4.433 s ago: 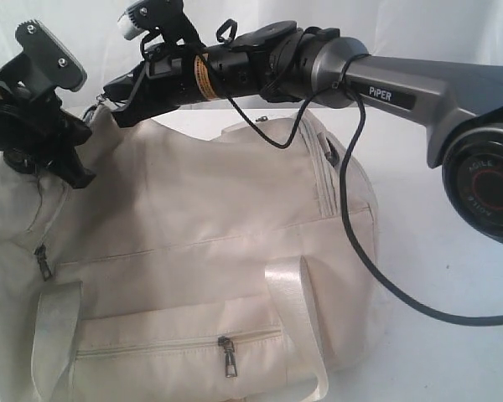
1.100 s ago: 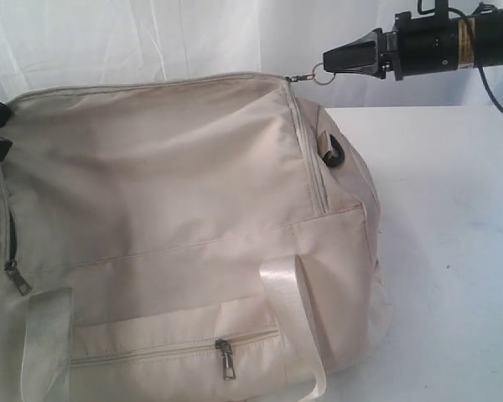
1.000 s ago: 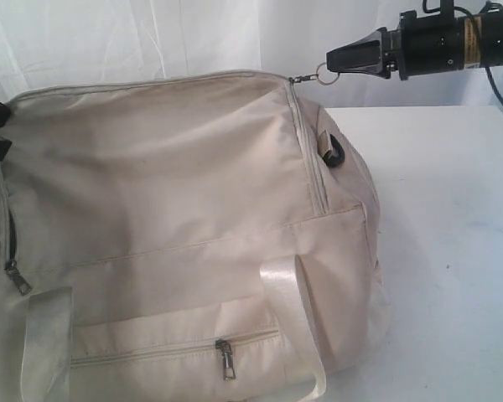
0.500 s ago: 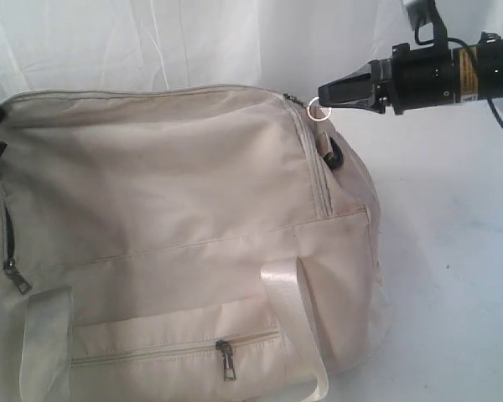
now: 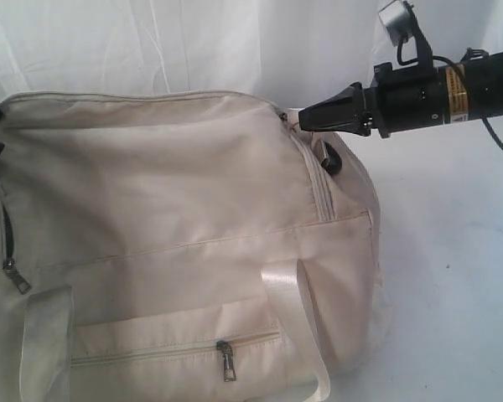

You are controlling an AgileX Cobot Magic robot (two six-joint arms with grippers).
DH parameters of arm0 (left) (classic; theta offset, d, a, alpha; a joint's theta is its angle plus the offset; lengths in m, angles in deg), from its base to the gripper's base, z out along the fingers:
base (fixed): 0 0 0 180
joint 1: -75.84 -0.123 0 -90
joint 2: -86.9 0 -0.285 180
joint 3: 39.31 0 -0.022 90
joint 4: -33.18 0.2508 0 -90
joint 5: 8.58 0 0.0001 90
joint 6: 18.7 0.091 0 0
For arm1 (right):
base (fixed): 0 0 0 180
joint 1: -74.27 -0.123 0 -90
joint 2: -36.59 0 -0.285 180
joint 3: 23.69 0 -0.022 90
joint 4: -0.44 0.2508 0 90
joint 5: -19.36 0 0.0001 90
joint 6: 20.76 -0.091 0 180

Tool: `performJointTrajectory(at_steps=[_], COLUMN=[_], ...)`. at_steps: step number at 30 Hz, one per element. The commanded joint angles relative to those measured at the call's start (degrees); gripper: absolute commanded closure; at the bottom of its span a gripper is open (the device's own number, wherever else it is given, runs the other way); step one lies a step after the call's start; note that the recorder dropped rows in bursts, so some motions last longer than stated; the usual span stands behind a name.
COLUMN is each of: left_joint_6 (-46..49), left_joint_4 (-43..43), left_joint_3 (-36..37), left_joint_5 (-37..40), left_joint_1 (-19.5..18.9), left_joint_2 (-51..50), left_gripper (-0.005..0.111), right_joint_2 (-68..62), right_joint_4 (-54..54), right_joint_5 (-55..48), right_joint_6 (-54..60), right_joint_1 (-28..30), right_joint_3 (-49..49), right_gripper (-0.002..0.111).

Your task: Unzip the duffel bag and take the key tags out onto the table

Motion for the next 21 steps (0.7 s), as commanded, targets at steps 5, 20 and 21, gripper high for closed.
performJointTrajectory(at_steps=[5, 20, 21], left_joint_6=[-0.3, -0.3, -0.3], left_joint_4=[0.2, 0.2, 0.2], left_joint_3=[-0.1, -0.1, -0.1], left_joint_5=[0.1, 0.1, 0.1], left_joint_1=[-0.2, -0.2, -0.2], left_joint_2=[0.8, 0.8, 0.8], left_gripper=[0.107, 0.107, 0.107], right_joint_2=[4.1, 15.7, 16.3], right_joint_4=[-0.2, -0.2, -0.2], right_joint_5=[1.0, 1.0, 1.0], right_joint_6=[0.7, 1.0, 1.0], right_joint_1=[0.0, 0.0, 0.0], right_joint_3=[4.5, 14.8, 15.6], right_gripper=[0.108, 0.108, 0.108])
